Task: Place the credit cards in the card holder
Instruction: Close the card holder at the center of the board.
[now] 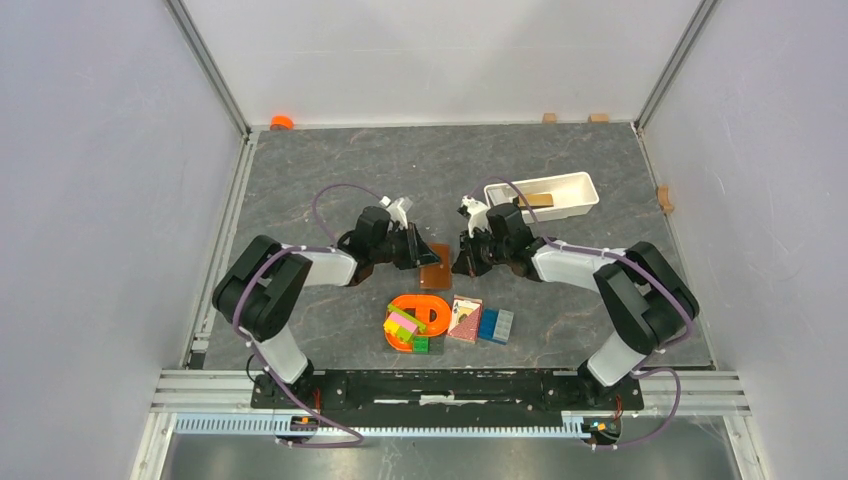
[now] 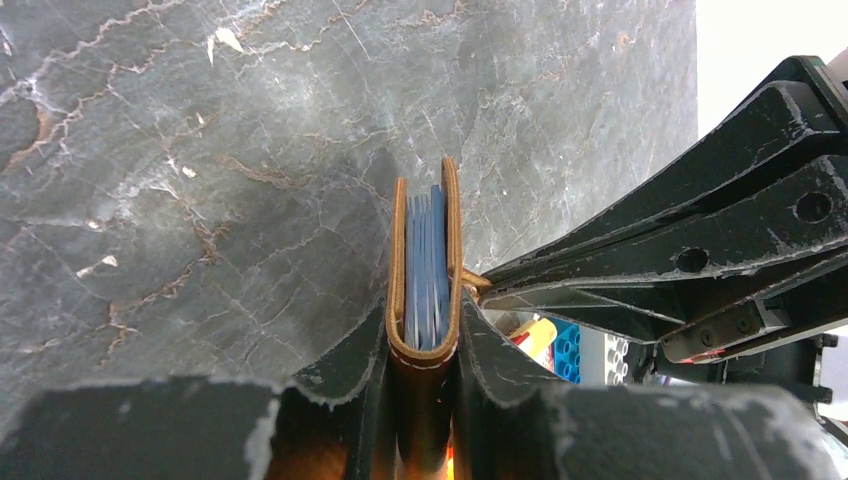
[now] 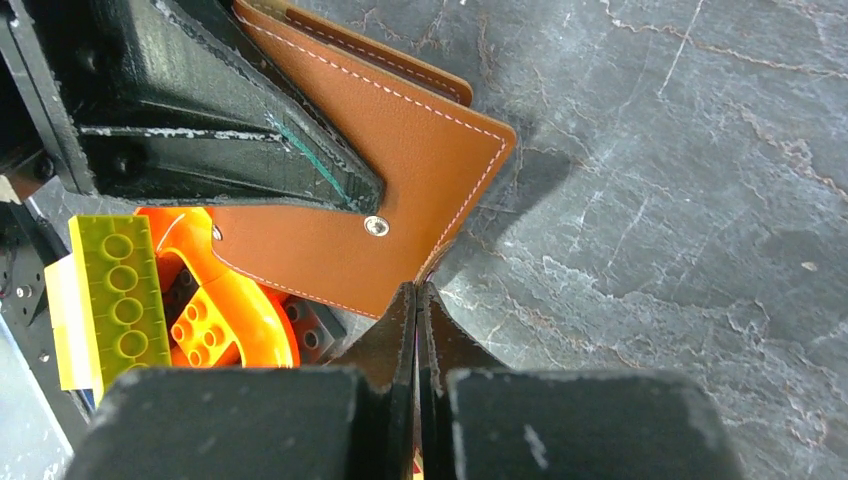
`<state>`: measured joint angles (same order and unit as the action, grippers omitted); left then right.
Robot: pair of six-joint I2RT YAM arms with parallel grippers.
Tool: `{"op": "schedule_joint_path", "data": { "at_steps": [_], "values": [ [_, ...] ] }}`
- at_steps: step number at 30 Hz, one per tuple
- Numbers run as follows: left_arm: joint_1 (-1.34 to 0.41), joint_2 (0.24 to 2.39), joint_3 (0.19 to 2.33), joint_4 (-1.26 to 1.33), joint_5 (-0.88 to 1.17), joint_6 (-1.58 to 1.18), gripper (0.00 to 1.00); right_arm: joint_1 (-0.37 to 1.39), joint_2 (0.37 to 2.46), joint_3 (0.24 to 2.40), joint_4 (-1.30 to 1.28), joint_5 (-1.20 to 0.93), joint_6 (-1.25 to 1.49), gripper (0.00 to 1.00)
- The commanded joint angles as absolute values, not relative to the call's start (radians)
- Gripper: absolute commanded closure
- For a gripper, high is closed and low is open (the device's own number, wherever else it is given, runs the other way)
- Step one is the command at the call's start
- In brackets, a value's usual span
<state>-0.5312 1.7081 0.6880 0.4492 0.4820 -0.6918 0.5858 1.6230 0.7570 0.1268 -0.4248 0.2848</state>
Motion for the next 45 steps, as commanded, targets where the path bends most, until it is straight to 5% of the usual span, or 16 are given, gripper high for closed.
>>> {"op": "schedule_joint_path", "data": {
  "at_steps": [1, 16, 24, 31, 35, 45],
  "values": [
    [-0.527, 1.734, 0.738, 0.434, 0.499, -0.630, 0.98, 0.579, 1.656, 0.814, 0.173, -0.504, 0.300, 1.00],
    [-0.529, 1.762, 0.811, 0.248, 0.463, -0.570, 0.98, 0.551, 1.717, 0.758, 0.400, -0.599, 0.463, 1.00],
    [-0.535, 1.762, 0.844, 0.158, 0.415, -0.553, 0.98, 0.549, 1.666, 0.771, 0.251, -0.476, 0.355, 1.00],
    [-0.548, 1.770, 0.882, 0.077, 0.386, -0.534, 0.98, 0.556, 1.609, 0.776, 0.160, -0.388, 0.291, 0.63],
    [-0.554, 1.770, 0.892, 0.055, 0.376, -0.526, 0.98, 0.565, 1.595, 0.773, 0.154, -0.345, 0.289, 0.53],
    [-0.558, 1.773, 0.897, 0.049, 0.380, -0.526, 0.98, 0.592, 1.625, 0.805, 0.123, -0.300, 0.299, 0.64]
  ]
}}
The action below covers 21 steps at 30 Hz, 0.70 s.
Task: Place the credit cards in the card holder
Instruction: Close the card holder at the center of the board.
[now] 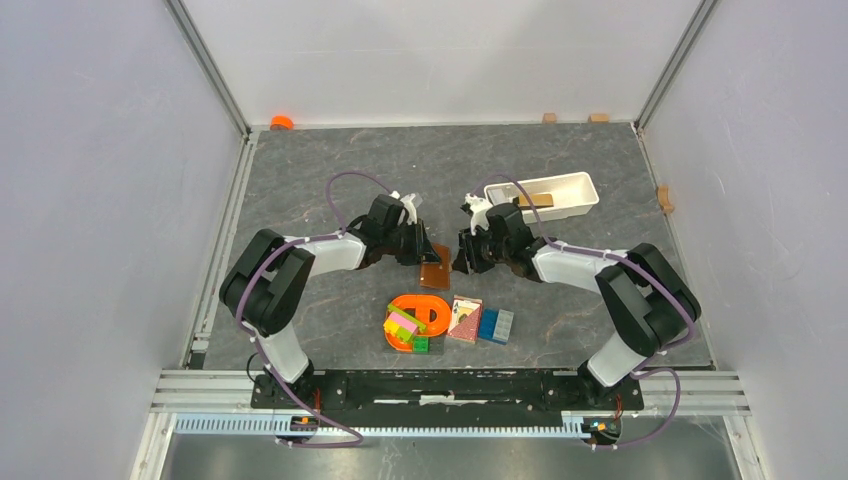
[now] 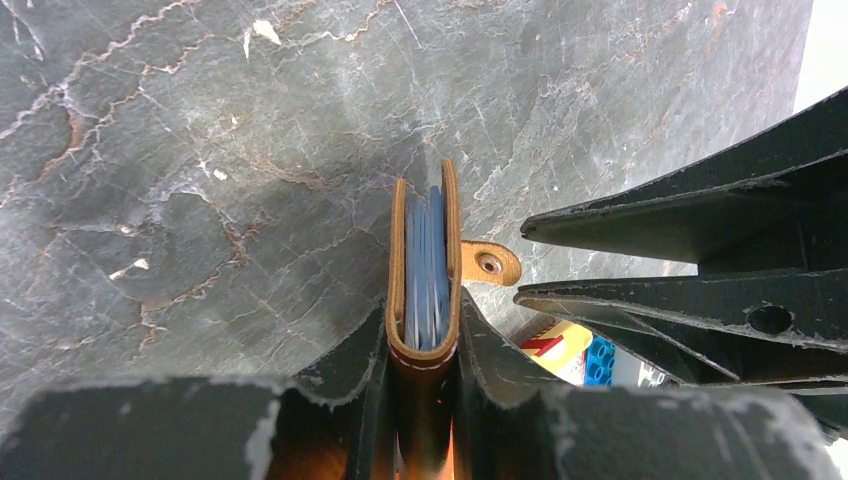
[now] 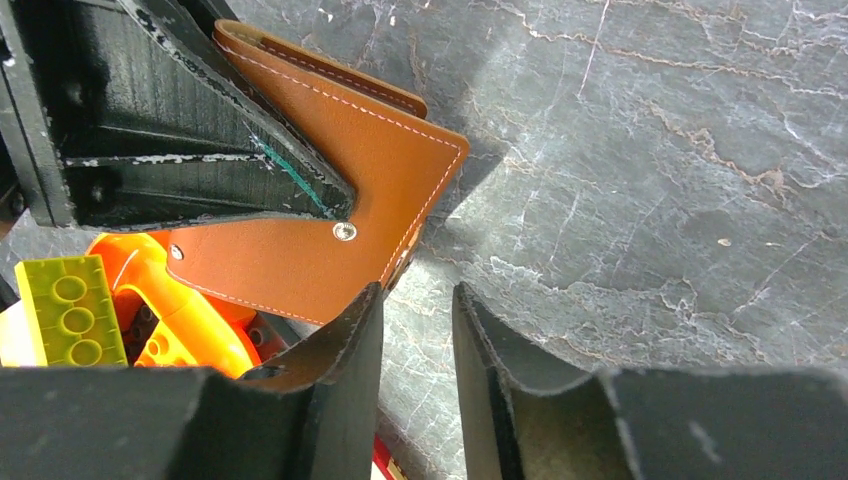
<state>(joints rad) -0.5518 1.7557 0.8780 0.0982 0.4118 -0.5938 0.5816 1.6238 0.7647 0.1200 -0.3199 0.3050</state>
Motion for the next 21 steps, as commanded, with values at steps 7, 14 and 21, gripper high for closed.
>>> {"op": "schedule_joint_path", "data": {
  "at_steps": [7, 14, 21],
  "values": [
    [-0.560, 1.775, 0.899, 0.048, 0.383, -0.523, 0.98, 0.594, 1.652, 0.817, 0.154, -0.315, 0.325, 0.70],
    [-0.560, 1.778, 0.902, 0.043, 0.384, -0.522, 0.98, 0.594, 1.673, 0.822, 0.168, -0.327, 0.334, 0.82],
    [-0.560, 1.765, 0.903, 0.037, 0.376, -0.521, 0.98, 0.594, 1.687, 0.815, 0.182, -0.328, 0.340, 1.00]
  ]
}}
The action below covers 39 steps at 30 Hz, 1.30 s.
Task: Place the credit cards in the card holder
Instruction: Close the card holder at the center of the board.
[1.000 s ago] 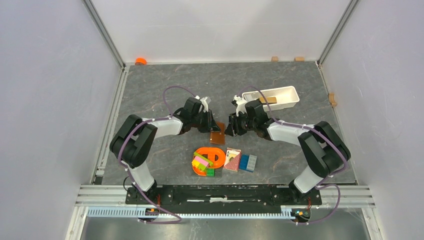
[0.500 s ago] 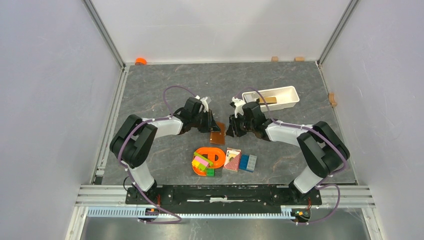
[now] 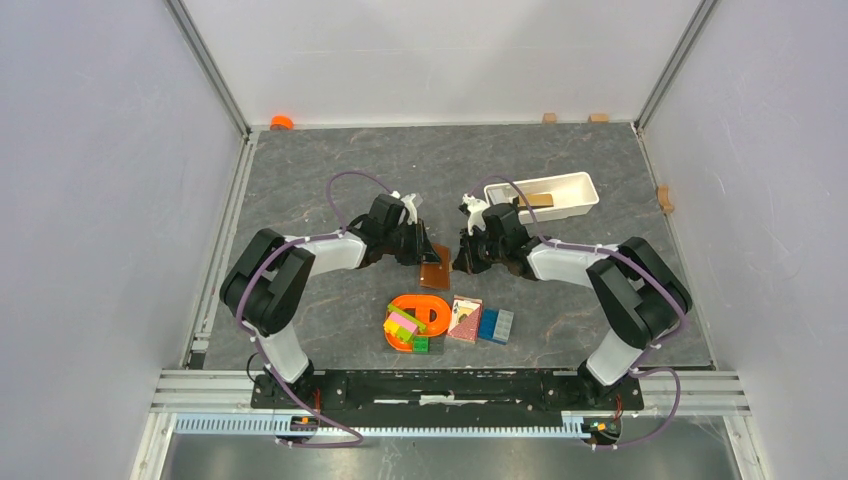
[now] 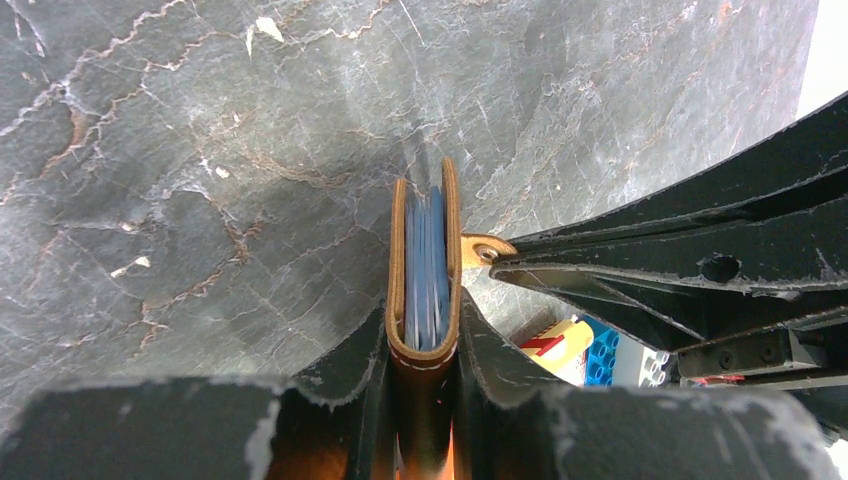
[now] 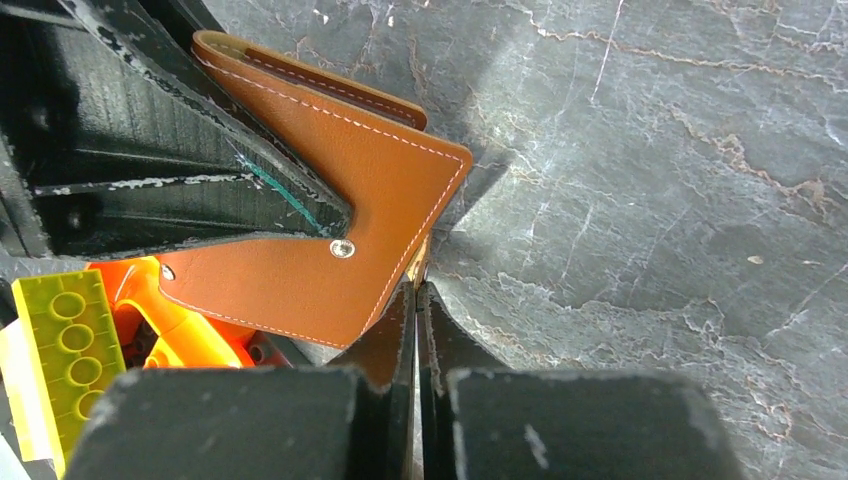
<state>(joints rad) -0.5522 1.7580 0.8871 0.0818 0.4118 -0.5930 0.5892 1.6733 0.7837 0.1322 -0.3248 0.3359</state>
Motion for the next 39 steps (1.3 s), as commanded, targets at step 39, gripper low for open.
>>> {"op": "schedule_joint_path", "data": {
  "at_steps": [39],
  "values": [
    [-0.555, 1.787, 0.933, -0.021, 0.331, -0.538, 0.98, 0.592, 1.684, 0.704, 0.443, -0.458, 0.327, 1.00]
  ]
}}
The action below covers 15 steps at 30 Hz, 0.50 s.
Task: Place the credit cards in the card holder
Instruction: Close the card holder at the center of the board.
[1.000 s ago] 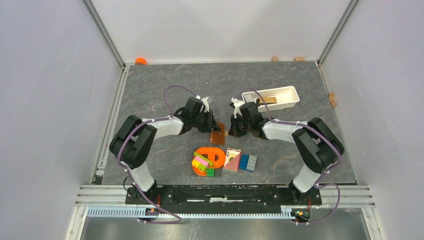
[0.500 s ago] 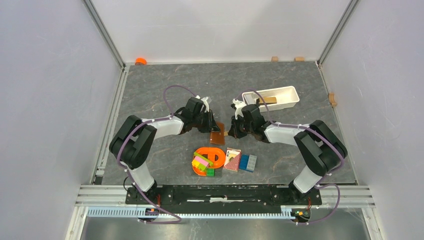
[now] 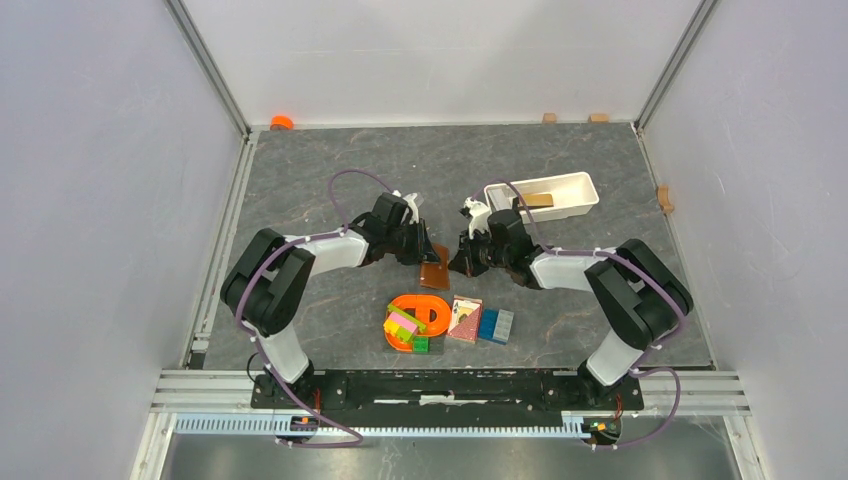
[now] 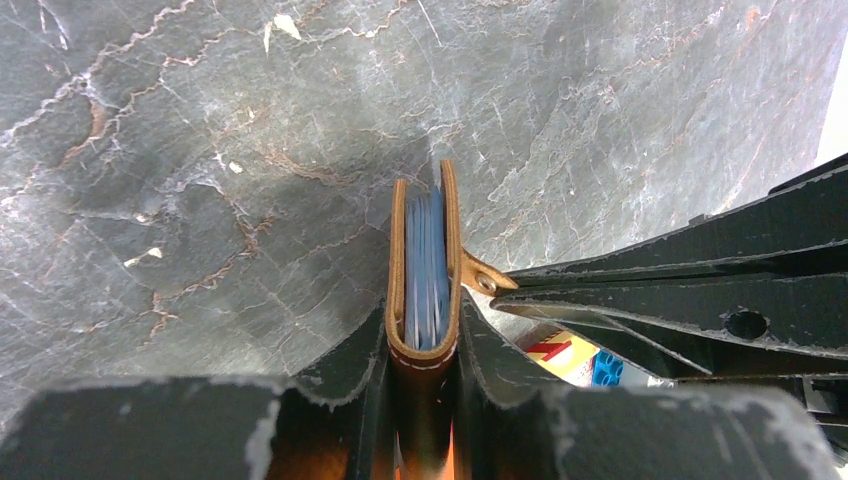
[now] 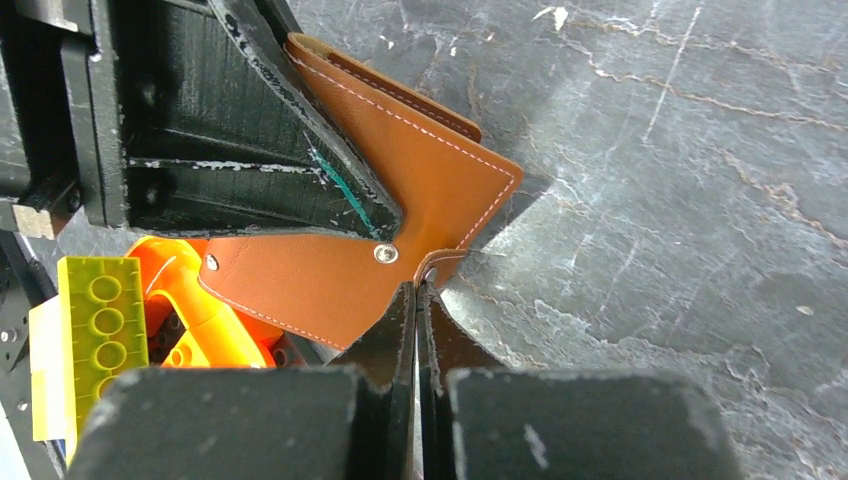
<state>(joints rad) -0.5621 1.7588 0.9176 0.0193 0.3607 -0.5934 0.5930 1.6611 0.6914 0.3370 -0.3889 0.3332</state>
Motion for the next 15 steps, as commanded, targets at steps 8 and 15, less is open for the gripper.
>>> {"op": "schedule_joint_path", "data": {
  "at_steps": [8, 15],
  "values": [
    [-0.555, 1.790, 0.936, -0.028, 0.328, -0.537, 0.98, 0.591, 1.706, 0.684, 0.523, -0.500, 0.373, 1.00],
    [-0.556, 1.792, 0.939, -0.028, 0.328, -0.540, 0.98, 0.592, 1.728, 0.698, 0.508, -0.501, 0.365, 1.00]
  ]
}}
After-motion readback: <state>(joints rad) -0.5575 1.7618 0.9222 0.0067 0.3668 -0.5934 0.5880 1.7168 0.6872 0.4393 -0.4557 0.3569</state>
